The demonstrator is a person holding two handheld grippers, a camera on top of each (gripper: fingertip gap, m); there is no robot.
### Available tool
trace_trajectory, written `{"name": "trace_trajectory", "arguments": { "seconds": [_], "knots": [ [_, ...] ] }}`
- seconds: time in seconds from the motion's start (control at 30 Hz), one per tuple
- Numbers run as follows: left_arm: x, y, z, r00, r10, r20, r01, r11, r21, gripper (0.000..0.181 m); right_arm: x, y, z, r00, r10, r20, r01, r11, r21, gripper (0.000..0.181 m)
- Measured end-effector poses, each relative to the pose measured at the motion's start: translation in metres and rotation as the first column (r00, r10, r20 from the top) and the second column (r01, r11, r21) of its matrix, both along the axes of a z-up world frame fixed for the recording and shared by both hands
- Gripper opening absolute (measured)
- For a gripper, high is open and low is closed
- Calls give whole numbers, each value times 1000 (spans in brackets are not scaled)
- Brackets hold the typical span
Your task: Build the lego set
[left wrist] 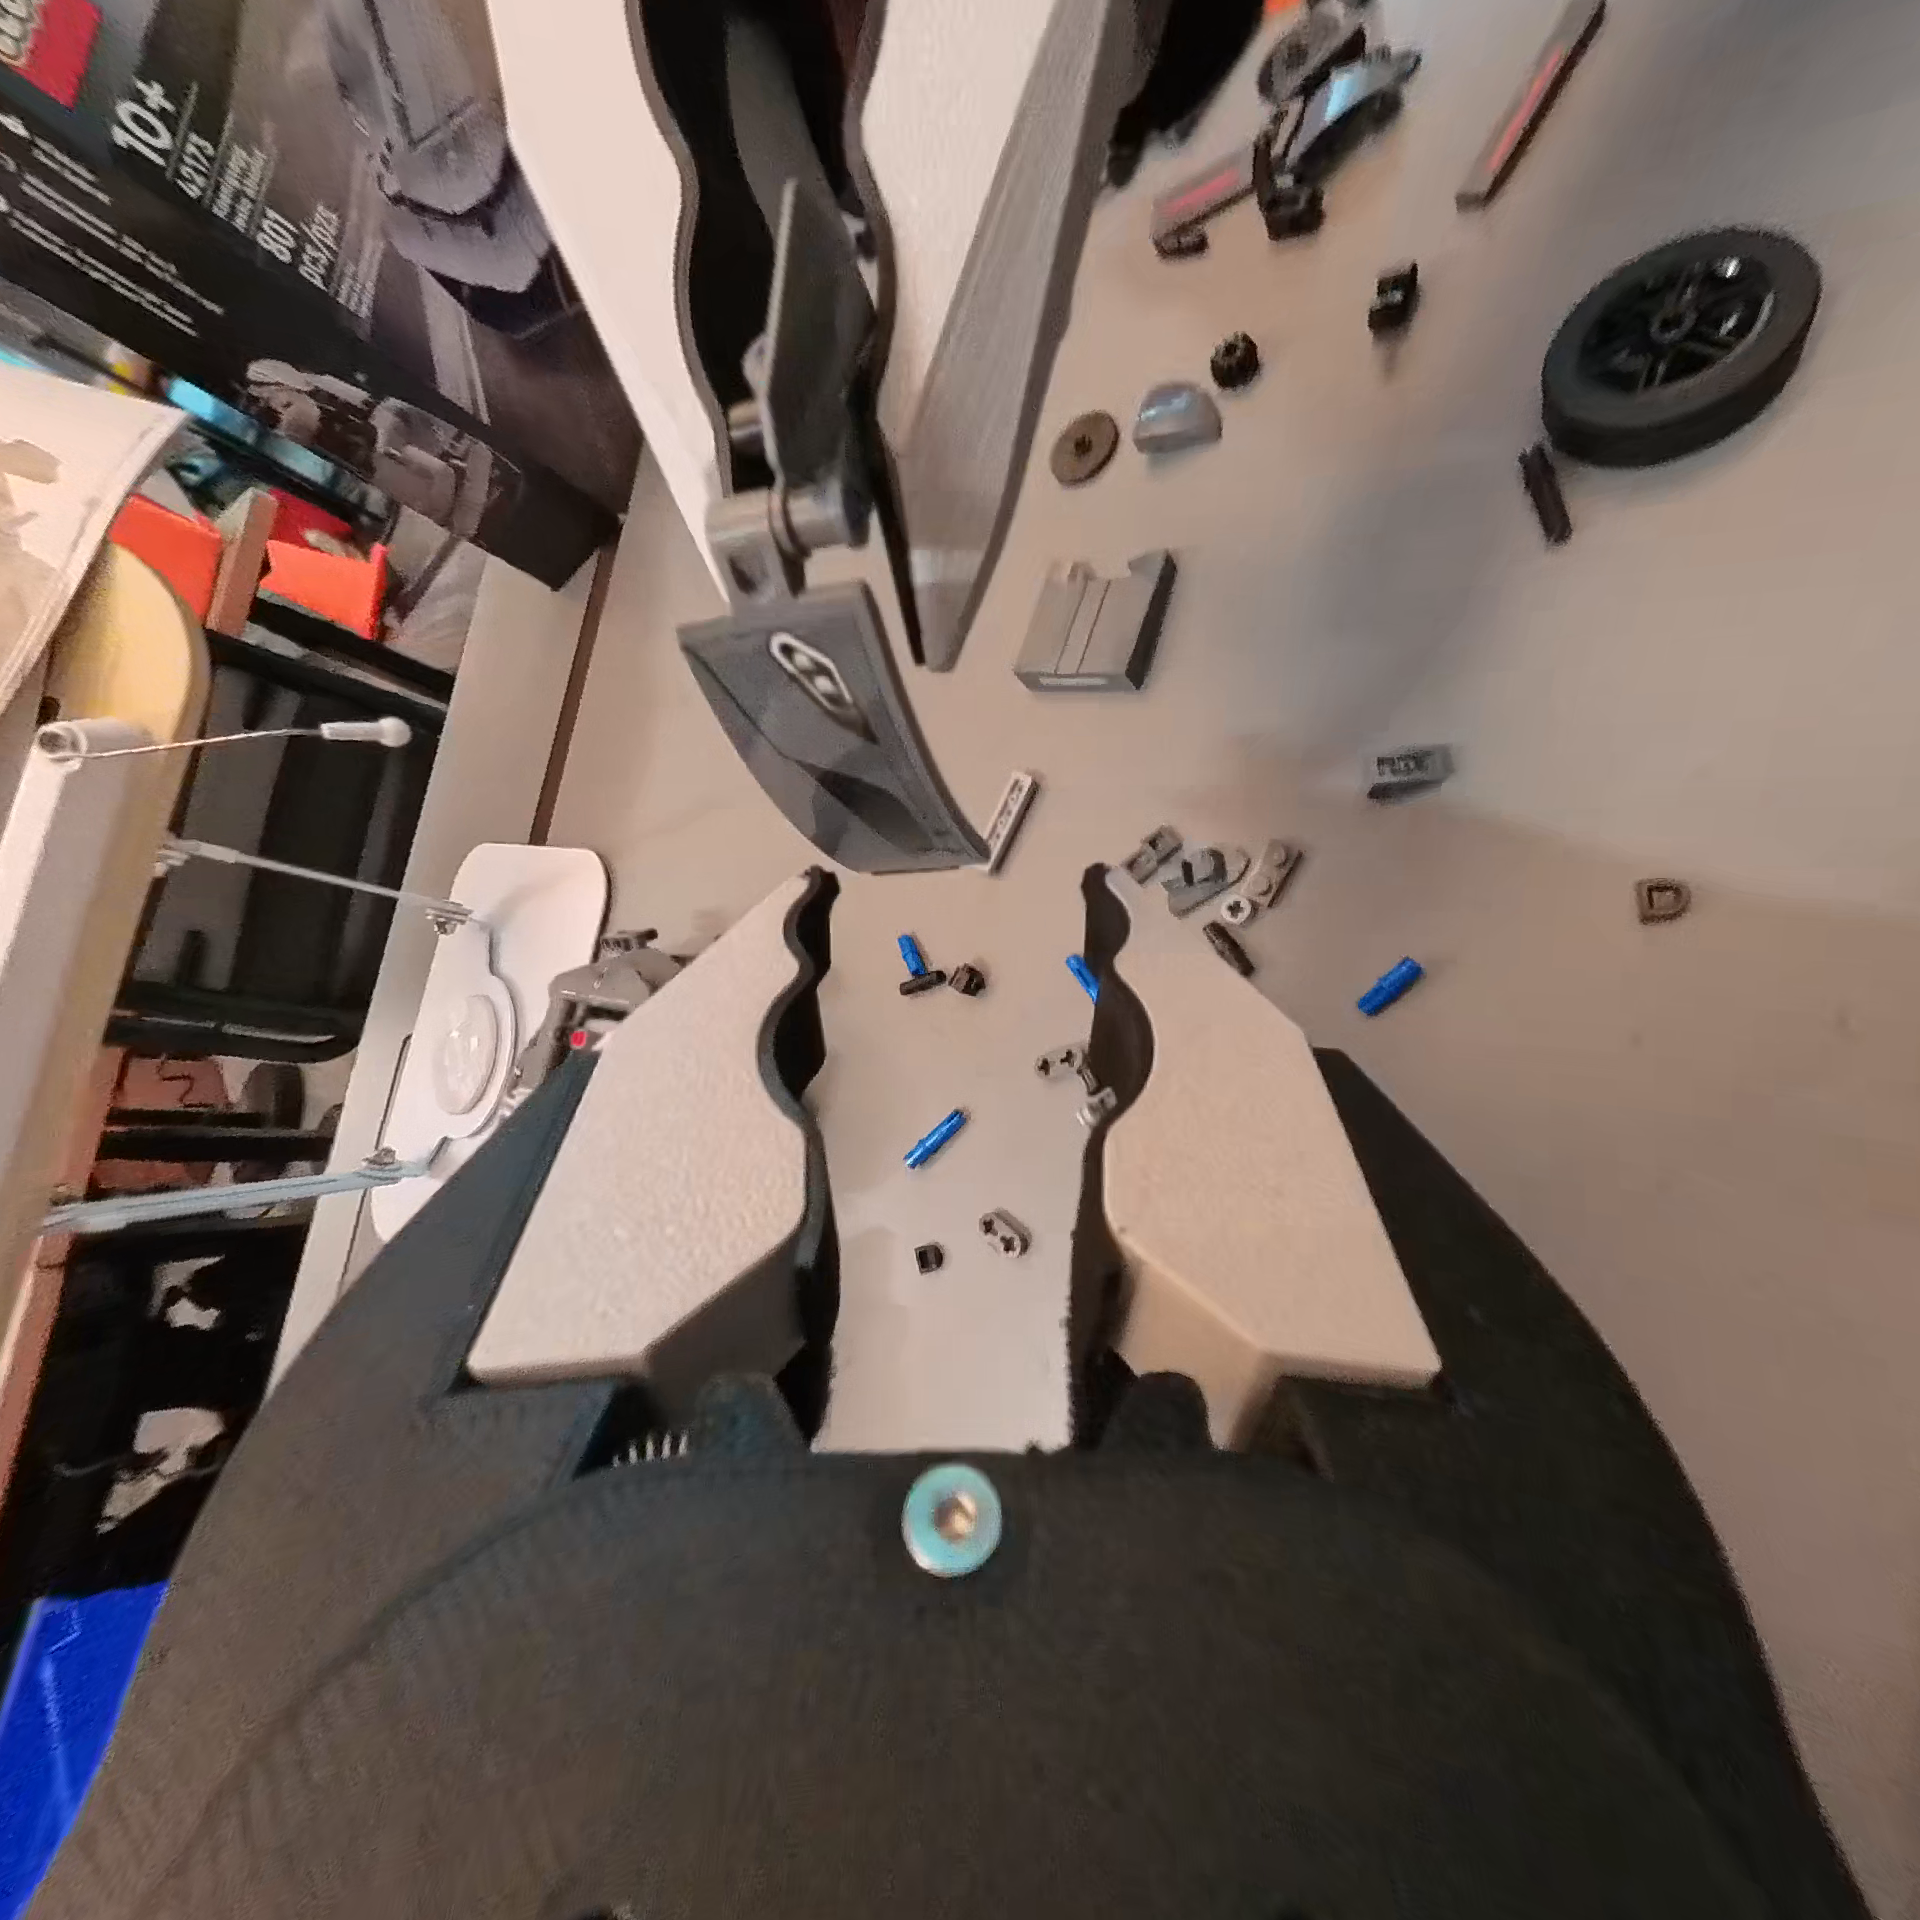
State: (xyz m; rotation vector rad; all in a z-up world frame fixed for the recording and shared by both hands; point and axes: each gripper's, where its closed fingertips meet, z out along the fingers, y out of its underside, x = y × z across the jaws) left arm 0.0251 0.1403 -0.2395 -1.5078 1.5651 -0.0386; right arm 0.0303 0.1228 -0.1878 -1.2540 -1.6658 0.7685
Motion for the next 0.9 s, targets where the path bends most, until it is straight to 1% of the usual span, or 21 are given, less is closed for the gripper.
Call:
{"name": "trace_trajectory", "arguments": {
  "seconds": [0.13,0.2,0.27,0.43,0.47,0.5,0.57,0.6,0.7,0.73,0.8,0.9],
  "knots": [
    [8,-5,7,996,-23,91,28,998,-51,46,1,-5,18,993,40,-108,-51,993,-109,14],
    [11,-7,16,988,-29,149,37,998,-52,35,1,-8,24,988,57,-141,-76,988,-131,14],
    [12,-7,28,977,-36,209,45,998,-41,25,0,-11,23,988,69,-139,-86,989,-123,14],
    [11,-9,33,966,-39,254,62,995,-83,24,1,-10,21,989,66,-130,-83,988,-133,15],
    [10,-9,32,969,-34,245,58,994,-91,23,2,-7,16,993,55,-104,-69,989,-131,15],
    [7,-7,29,975,-22,222,44,994,-97,24,3,-3,10,997,41,-72,-49,991,-122,21],
    [3,-3,21,984,5,176,15,994,-111,24,7,9,-2,1000,-4,10,4,998,-62,39],
    [1,-3,15,989,19,147,0,992,-130,24,9,13,-5,999,-26,40,26,1000,-10,45],
    [-2,-2,-2,997,46,68,-32,982,-185,24,4,3,-3,999,-16,49,11,995,96,44],
    [-4,-1,-6,998,50,39,-43,985,-169,24,1,0,-6,997,-15,71,7,993,121,42],
    [-4,-1,-11,999,40,-20,-43,990,-133,24,-2,-1,-21,987,-30,156,0,981,192,38],
    [0,-7,-15,999,21,-35,-26,988,-149,24,-1,7,-45,961,-88,262,18,966,260,29]
  ]
}}
